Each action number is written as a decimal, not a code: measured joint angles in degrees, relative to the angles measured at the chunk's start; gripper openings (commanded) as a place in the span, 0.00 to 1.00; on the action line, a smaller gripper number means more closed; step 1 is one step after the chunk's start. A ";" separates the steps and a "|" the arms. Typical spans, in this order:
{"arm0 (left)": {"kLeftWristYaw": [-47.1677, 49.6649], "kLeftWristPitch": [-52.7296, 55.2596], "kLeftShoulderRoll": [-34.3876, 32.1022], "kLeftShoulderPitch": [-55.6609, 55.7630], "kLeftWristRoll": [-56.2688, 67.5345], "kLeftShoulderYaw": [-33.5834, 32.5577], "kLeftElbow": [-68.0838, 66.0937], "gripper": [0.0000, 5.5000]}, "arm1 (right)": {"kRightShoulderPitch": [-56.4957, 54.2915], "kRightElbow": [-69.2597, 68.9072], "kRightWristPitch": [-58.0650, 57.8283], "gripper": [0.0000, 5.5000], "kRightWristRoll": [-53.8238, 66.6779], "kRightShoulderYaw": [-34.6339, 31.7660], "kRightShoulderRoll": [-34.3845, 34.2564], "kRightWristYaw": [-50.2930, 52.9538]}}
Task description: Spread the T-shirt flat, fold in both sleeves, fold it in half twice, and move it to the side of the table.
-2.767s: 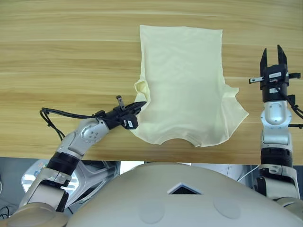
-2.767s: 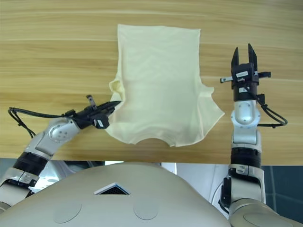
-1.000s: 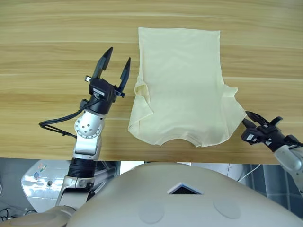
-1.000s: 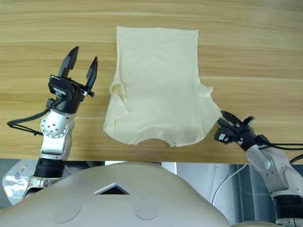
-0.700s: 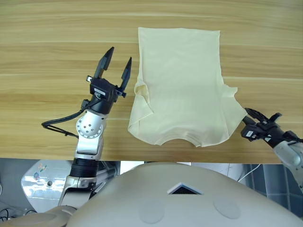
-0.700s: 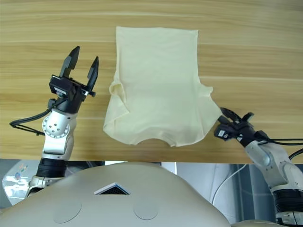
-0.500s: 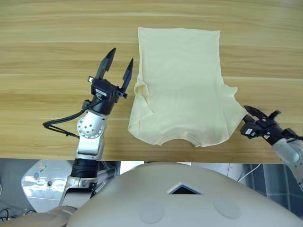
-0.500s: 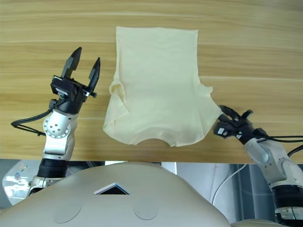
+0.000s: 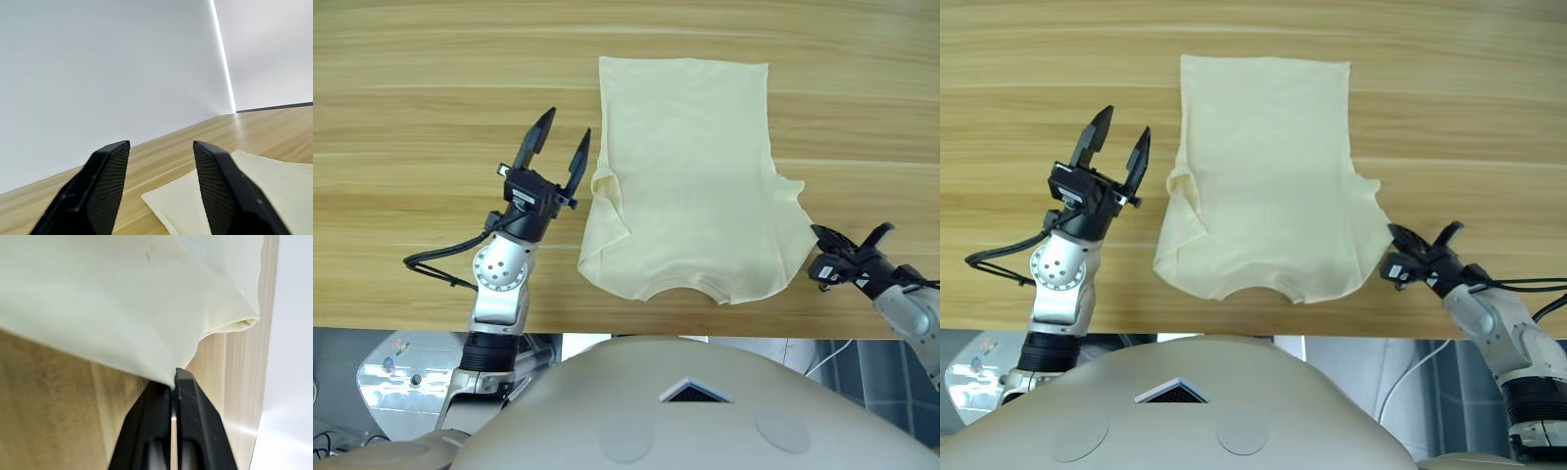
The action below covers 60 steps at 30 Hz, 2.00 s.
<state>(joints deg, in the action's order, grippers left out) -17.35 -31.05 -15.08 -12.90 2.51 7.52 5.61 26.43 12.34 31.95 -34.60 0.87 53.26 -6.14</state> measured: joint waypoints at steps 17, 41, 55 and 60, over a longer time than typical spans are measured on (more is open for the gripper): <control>-0.64 -1.05 0.00 -0.23 0.10 -1.36 -0.25 0.44 | 2.25 -7.87 9.69 0.01 15.84 -0.85 -6.80 -0.46; -1.88 -1.65 0.09 -0.06 -0.02 -0.09 -1.41 0.44 | -2.53 -8.99 7.34 0.34 12.72 3.72 -9.83 -9.86; 10.10 16.64 -5.87 4.41 -14.68 -11.37 -9.07 0.44 | -3.46 -9.32 5.82 0.58 11.93 2.45 -10.24 -8.80; 11.27 22.73 -6.06 3.71 -25.14 -5.17 -8.54 0.44 | -4.58 -11.22 5.61 0.58 12.87 1.81 -12.19 -8.16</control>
<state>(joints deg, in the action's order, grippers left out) -6.08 -8.32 -21.14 -9.19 -22.62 2.34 -2.93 21.85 1.12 37.55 -21.73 2.67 41.08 -14.30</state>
